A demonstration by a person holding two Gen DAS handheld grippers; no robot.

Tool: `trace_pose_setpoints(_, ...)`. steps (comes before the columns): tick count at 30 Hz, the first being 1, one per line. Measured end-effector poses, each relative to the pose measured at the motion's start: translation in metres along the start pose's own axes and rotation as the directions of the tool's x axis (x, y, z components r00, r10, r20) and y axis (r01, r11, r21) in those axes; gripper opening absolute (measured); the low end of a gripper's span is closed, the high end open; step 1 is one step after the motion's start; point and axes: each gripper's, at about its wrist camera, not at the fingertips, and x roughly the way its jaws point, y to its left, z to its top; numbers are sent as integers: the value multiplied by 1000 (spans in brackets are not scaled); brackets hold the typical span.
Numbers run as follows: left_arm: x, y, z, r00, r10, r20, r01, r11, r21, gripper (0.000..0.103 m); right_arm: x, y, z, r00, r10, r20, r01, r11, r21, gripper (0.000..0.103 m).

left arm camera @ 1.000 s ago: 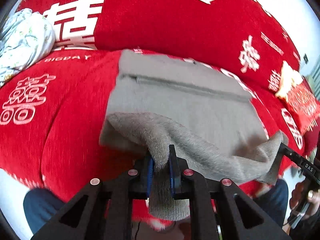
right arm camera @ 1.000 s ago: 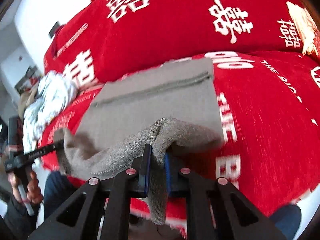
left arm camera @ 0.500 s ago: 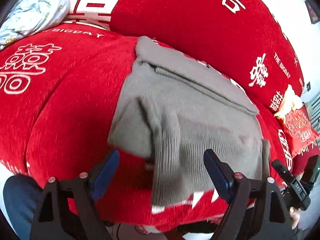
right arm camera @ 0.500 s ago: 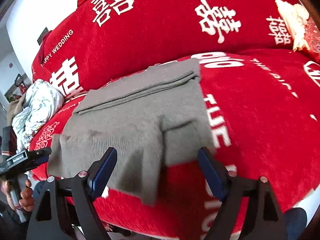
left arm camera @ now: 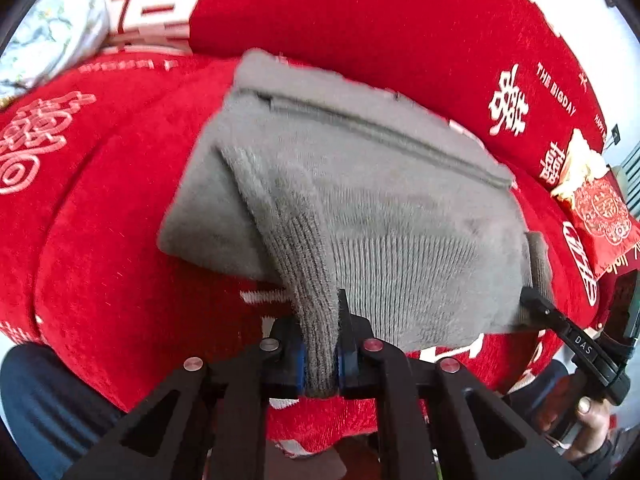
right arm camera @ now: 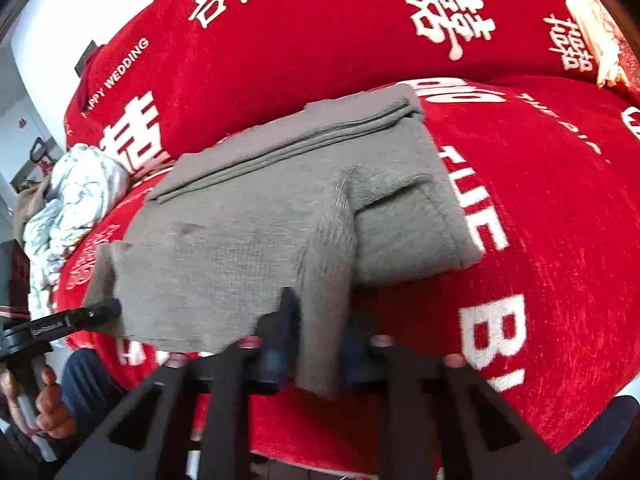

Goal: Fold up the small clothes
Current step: 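Close both tools on the new folded edge of the grey sweater, then carry the folded edge over the sweater toward the collar with both tools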

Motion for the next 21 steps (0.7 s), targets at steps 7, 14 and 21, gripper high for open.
trace_pose_setpoints(7, -40, -7, 15, 990, -51, 130, 51, 999, -2, 11, -32, 5, 10, 994, 82, 72, -83, 996, 13, 11)
trace_pose_setpoints(14, -50, -9, 39, 983, -51, 179, 52, 999, -4, 10, -52, 18, 38, 981, 118, 153, -120, 993, 5, 11)
trace_pose_setpoints(21, -51, -5, 68, 975, -47, 217, 60, 997, -51, 10, -54, 20, 69, 973, 126, 195, -132, 991, 22, 10)
